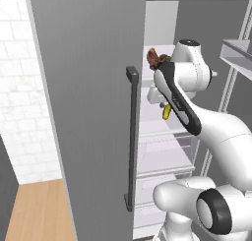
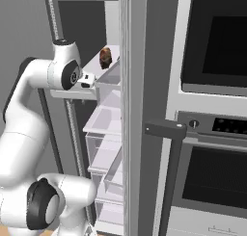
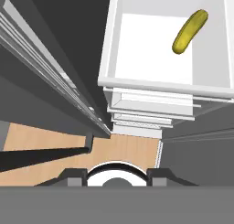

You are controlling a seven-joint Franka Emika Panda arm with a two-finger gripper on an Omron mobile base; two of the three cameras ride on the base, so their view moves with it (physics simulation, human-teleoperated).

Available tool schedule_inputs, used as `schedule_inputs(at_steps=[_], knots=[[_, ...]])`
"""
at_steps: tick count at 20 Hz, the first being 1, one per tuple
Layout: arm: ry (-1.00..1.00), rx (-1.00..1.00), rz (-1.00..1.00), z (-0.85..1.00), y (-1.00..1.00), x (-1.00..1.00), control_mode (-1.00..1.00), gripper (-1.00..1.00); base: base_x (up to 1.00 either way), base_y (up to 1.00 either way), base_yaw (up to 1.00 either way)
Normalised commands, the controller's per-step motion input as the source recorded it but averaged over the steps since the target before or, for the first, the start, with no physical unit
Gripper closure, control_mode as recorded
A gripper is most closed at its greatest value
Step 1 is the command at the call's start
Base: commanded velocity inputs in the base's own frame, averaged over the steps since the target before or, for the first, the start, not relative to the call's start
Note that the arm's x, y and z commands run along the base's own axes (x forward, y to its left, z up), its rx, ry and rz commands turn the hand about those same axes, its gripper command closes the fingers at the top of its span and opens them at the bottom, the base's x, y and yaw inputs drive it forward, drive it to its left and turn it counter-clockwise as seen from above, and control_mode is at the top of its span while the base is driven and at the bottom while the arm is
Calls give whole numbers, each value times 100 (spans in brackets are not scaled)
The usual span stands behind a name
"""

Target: Place one cucumber and one steak in each tupperware on the nearby counter, to pack two identical lunches.

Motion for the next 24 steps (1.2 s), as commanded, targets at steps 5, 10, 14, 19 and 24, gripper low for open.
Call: schedule_inputs(at_steps=[5, 10, 14, 19, 24], knots=[[-23, 0, 0, 1, -1, -10, -100, -100, 0, 0, 0], [-42, 2, 0, 36, -14, -17, -100, -100, 0, 0, 0], [-39, 1, 0, 52, -19, -1, -100, -100, 0, 0, 0], [-27, 3, -6, 46, -11, 0, -100, -100, 0, 0, 0], [-6, 11, -16, 44, -1, 11, -100, -100, 0, 0, 0]])
